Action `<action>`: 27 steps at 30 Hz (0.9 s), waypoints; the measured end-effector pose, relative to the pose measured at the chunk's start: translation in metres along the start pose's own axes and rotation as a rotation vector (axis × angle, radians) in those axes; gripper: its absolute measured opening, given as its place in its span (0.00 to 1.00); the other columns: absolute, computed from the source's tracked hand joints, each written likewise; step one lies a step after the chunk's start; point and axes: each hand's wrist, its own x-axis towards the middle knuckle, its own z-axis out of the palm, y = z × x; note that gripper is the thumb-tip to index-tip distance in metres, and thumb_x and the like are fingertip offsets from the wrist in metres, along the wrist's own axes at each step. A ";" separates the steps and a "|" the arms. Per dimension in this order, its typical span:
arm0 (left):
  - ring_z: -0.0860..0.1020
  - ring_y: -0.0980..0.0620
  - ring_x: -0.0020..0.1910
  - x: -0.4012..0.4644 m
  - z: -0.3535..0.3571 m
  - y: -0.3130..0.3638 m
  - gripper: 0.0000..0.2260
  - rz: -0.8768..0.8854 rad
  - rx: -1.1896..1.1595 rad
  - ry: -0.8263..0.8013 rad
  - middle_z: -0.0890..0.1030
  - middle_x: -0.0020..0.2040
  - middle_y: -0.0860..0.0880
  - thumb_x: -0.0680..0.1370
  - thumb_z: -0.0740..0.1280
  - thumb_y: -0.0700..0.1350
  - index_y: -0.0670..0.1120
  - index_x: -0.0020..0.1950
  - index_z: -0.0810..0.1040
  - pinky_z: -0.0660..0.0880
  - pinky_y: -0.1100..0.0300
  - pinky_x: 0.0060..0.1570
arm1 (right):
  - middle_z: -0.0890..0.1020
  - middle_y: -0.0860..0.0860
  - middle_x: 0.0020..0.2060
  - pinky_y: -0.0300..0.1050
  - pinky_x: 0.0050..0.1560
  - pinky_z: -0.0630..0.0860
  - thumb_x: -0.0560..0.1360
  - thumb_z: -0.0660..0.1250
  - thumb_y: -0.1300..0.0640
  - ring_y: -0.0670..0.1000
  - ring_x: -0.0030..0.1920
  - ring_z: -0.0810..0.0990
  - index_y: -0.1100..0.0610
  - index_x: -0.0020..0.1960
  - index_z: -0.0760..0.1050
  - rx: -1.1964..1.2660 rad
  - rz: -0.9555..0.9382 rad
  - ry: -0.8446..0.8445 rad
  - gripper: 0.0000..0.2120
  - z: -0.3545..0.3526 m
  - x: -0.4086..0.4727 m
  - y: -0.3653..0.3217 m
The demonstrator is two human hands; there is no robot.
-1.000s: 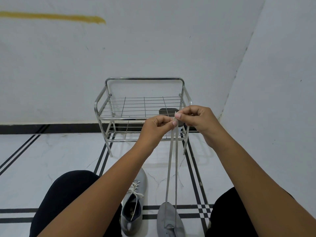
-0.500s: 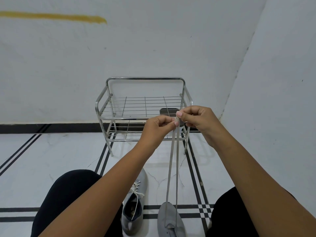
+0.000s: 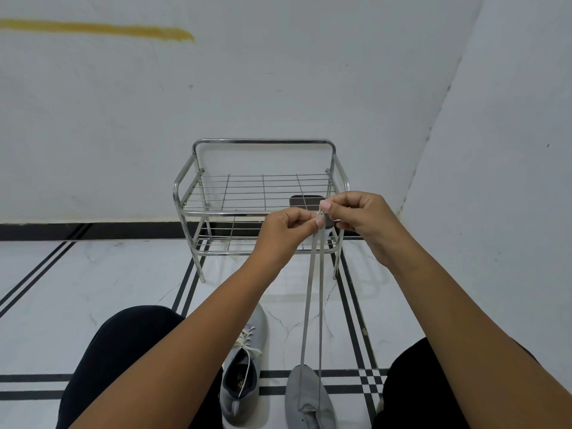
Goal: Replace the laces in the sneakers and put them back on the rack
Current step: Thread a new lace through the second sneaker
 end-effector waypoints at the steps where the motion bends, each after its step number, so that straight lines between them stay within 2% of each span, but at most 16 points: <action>1: 0.81 0.59 0.42 0.000 0.000 0.000 0.03 0.000 -0.006 -0.001 0.84 0.42 0.50 0.74 0.73 0.43 0.45 0.46 0.83 0.78 0.67 0.49 | 0.84 0.45 0.36 0.40 0.45 0.76 0.73 0.73 0.55 0.44 0.41 0.81 0.55 0.45 0.83 -0.001 -0.003 0.005 0.04 0.000 0.000 0.000; 14: 0.82 0.59 0.41 0.001 0.001 -0.003 0.05 0.012 -0.013 0.013 0.84 0.41 0.49 0.73 0.73 0.41 0.42 0.47 0.83 0.77 0.69 0.47 | 0.83 0.46 0.37 0.40 0.45 0.75 0.73 0.73 0.55 0.44 0.41 0.81 0.54 0.44 0.83 0.009 -0.021 0.024 0.02 0.003 -0.003 0.000; 23: 0.81 0.57 0.41 0.002 0.001 -0.005 0.03 0.036 0.053 0.008 0.84 0.41 0.49 0.74 0.73 0.43 0.45 0.46 0.83 0.78 0.62 0.50 | 0.84 0.48 0.39 0.40 0.45 0.77 0.73 0.72 0.55 0.47 0.44 0.82 0.53 0.45 0.83 -0.027 -0.028 0.022 0.03 0.004 -0.004 -0.002; 27: 0.79 0.56 0.41 0.002 0.000 -0.006 0.02 0.031 0.068 0.004 0.83 0.41 0.50 0.75 0.72 0.44 0.47 0.45 0.83 0.78 0.60 0.50 | 0.84 0.46 0.39 0.39 0.45 0.77 0.74 0.71 0.51 0.46 0.44 0.81 0.55 0.47 0.84 -0.013 0.018 0.054 0.08 0.004 -0.003 0.002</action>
